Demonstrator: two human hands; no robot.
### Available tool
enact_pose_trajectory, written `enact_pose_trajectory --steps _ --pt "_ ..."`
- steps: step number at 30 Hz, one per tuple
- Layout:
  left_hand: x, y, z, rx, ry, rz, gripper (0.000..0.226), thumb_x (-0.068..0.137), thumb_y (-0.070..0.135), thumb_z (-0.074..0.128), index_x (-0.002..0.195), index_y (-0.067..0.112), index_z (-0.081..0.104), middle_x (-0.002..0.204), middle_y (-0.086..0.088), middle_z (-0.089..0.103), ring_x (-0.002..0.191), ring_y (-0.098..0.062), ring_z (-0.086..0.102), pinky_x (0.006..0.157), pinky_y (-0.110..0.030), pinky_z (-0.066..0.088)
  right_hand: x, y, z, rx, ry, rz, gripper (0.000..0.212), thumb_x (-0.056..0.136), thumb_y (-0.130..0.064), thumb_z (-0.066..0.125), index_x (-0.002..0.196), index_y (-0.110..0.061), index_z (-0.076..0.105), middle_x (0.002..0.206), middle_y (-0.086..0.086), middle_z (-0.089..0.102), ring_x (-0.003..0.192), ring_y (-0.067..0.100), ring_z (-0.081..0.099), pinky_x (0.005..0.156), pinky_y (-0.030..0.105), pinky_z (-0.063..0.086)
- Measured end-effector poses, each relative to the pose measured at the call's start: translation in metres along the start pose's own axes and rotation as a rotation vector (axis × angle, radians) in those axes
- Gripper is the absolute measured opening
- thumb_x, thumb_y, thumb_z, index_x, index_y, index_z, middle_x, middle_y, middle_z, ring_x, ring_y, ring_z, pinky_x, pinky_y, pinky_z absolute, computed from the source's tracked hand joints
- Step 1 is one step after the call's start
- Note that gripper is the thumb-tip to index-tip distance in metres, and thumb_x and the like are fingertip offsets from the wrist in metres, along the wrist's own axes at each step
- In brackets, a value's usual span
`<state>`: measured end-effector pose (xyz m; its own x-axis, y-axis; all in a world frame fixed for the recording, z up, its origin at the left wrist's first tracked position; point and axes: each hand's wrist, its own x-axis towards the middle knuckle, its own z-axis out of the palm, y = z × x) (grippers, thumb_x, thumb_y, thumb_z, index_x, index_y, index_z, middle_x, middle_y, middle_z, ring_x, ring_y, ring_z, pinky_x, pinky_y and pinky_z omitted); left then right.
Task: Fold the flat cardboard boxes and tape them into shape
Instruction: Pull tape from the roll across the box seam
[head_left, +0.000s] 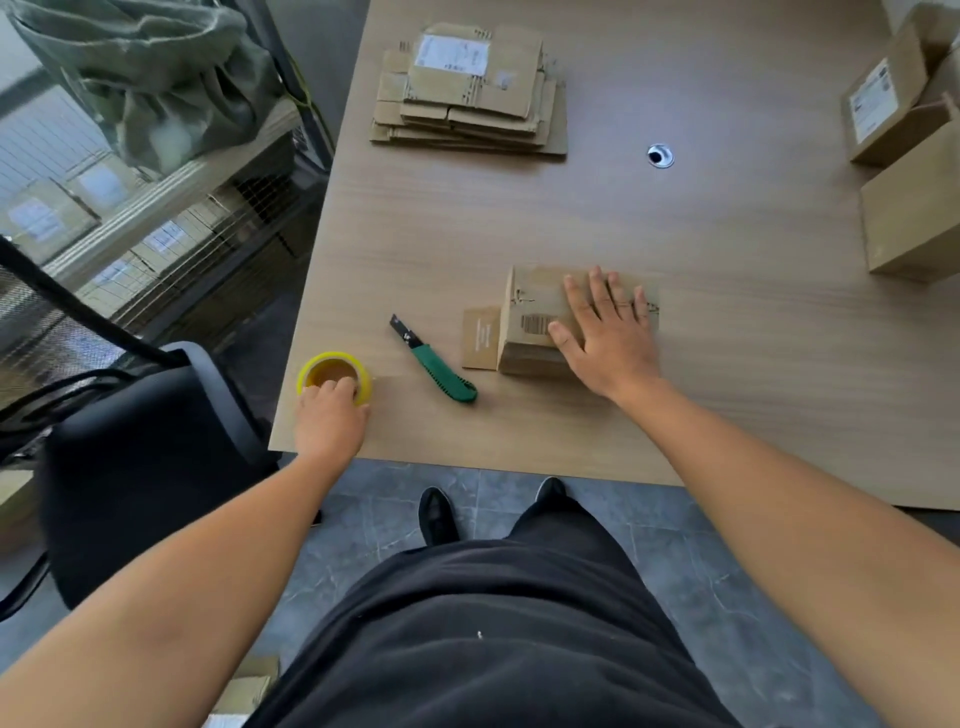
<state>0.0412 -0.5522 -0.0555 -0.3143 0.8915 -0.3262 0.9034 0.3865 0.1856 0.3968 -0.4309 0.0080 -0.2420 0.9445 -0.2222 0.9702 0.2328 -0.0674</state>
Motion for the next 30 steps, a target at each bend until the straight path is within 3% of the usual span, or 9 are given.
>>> enact_pose_trajectory --steps 6,11,15,20,22,24,27,30 --pt "-0.015 0.026 -0.029 -0.097 0.168 0.282 0.013 0.091 0.027 0.066 0.093 0.018 0.057 0.090 0.003 0.050 0.092 -0.029 0.053 0.093 -0.041 0.034 0.005 0.003 -0.003 0.144 -0.020 0.016 0.077 0.093 -0.073 0.005 0.161 -0.039 0.001 0.169 -0.006 -0.010 0.155 0.012 -0.014 0.123 0.040 -0.018" --pt "-0.015 0.101 -0.064 -0.158 0.313 0.594 0.014 0.090 0.028 0.068 0.100 0.022 0.061 0.094 0.005 0.058 0.090 -0.022 0.053 0.095 -0.035 0.032 -0.005 0.009 -0.014 0.395 0.027 -0.050 0.073 0.099 -0.049 0.048 0.162 -0.027 0.019 0.170 -0.005 0.011 0.156 0.012 -0.002 0.121 0.035 -0.016" --pt "-0.012 0.176 -0.077 -0.121 0.306 0.758 0.023 0.088 0.027 0.069 0.110 0.021 0.065 0.098 0.004 0.065 0.093 -0.027 0.054 0.098 -0.036 0.031 -0.016 0.015 -0.025 0.614 0.109 -0.114 0.073 0.090 -0.031 0.074 0.154 -0.022 0.040 0.160 0.001 0.039 0.152 0.020 0.026 0.123 0.038 -0.005" --pt "-0.005 0.239 -0.070 -0.004 0.232 0.772 0.033 0.087 0.026 0.065 0.119 0.018 0.064 0.109 0.002 0.070 0.103 -0.030 0.055 0.109 -0.038 0.029 -0.020 0.027 -0.030 0.906 0.209 -0.135 0.058 0.082 -0.018 0.083 0.136 -0.013 0.059 0.127 0.005 0.066 0.122 0.024 0.055 0.119 0.053 0.025" --pt "-0.003 0.250 -0.066 0.011 0.230 0.736 0.034 0.085 0.025 0.067 0.117 0.017 0.064 0.104 -0.001 0.070 0.104 -0.030 0.056 0.111 -0.040 0.029 -0.018 0.032 -0.028 0.951 0.259 -0.123 0.056 0.080 -0.015 0.084 0.130 -0.007 0.061 0.120 0.008 0.066 0.113 0.025 0.056 0.110 0.045 0.038" --pt "-0.001 0.257 -0.064 0.011 0.254 0.718 0.030 0.082 0.024 0.070 0.111 0.017 0.064 0.099 -0.001 0.070 0.102 -0.031 0.057 0.110 -0.040 0.029 -0.016 0.036 -0.024 0.960 0.300 -0.110 0.052 0.081 -0.014 0.083 0.127 -0.004 0.061 0.117 0.010 0.064 0.112 0.026 0.056 0.103 0.034 0.041" --pt "0.001 0.262 -0.063 0.026 0.250 0.710 0.030 0.081 0.028 0.066 0.109 0.019 0.064 0.100 0.001 0.070 0.101 -0.029 0.058 0.108 -0.039 0.029 -0.011 0.039 -0.021 1.009 0.369 -0.050 0.026 0.086 -0.009 0.076 0.110 -0.007 0.067 0.106 0.006 0.068 0.104 0.025 0.060 0.092 0.026 0.043" --pt "-0.002 0.262 -0.060 0.017 0.219 0.679 0.032 0.082 0.034 0.061 0.111 0.022 0.064 0.108 0.006 0.069 0.101 -0.027 0.057 0.109 -0.039 0.031 -0.003 0.044 -0.022 1.023 0.358 -0.023 0.008 0.088 -0.002 0.070 0.094 -0.007 0.069 0.094 0.006 0.070 0.092 0.025 0.062 0.087 0.038 0.049"
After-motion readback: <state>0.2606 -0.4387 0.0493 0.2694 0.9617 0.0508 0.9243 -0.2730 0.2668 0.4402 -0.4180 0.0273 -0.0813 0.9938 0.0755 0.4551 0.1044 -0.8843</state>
